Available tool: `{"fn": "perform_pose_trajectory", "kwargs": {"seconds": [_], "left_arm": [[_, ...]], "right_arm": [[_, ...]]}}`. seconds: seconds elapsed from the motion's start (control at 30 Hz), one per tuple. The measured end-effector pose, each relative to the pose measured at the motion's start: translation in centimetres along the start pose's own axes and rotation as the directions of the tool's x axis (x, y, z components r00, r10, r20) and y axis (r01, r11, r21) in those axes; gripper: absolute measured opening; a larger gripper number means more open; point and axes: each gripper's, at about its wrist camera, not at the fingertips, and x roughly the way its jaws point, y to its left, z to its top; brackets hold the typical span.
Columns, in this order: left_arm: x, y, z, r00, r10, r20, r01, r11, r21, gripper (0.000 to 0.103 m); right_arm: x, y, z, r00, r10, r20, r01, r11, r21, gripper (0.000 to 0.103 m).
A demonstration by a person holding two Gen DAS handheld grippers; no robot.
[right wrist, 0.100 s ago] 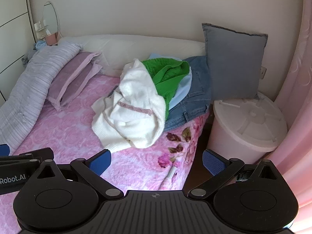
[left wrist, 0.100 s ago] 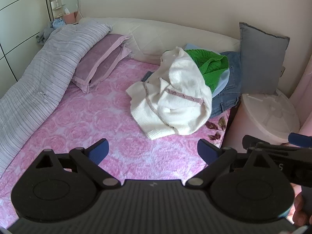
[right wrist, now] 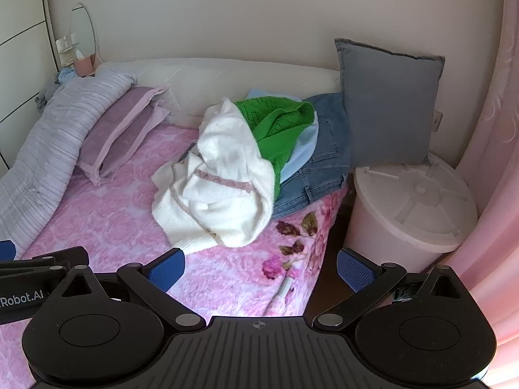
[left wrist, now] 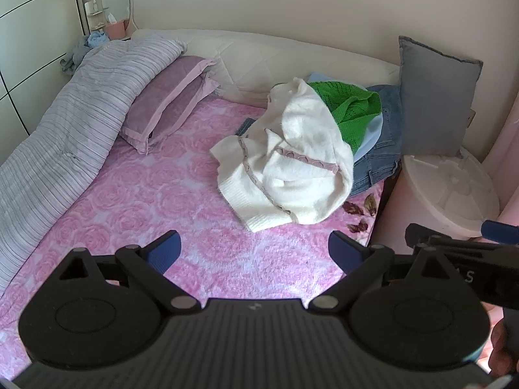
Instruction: Fold clothes
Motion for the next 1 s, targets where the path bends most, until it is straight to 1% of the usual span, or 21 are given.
{"fn": "perform_pose_trajectory", "kwargs": {"seconds": [0.03,0.1,0.23,0.4,1.0], "left_arm": [[0.0,0.2,0.1,1.0,-0.006,-0.003,0.006,1.0,-0.007,0.096],[-0.3,0.5,0.0,1.0,-0.013,0.019,0.014,1.0,-0.021,0.096],[0.3,1.1,-0.4,1.0,0.003,0.007,-0.002,1.0,-0.021,0.096],[0.0,0.8,0.0,1.0,0.023,-0.002,-0.023,1.0,-0.015,0.096],[-0.5,2.1,-0.6,1.0,0.02,0.023,-0.02,0.999,-0.025,0.096]], "right_arm": [[0.1,0.1,0.0,1.0,0.004,-0.003,-0.004,1.0,0.003,0.103],[0.1,0.2,0.1,1.0,0.01,-0.004,-0.01,1.0,0.003,0.103],[0.4,-0.1,0.3,1.0,0.018,-0.003,-0.018,1.0,-0.001,0.103],[0.1,0.7,0.2,1.0,0.015,0.003,-0.015,1.0,-0.008,0.103],[-1.1,1.3,0.7,0.999,0.012,0.037,-0.011,1.0,-0.008,0.103]]}}
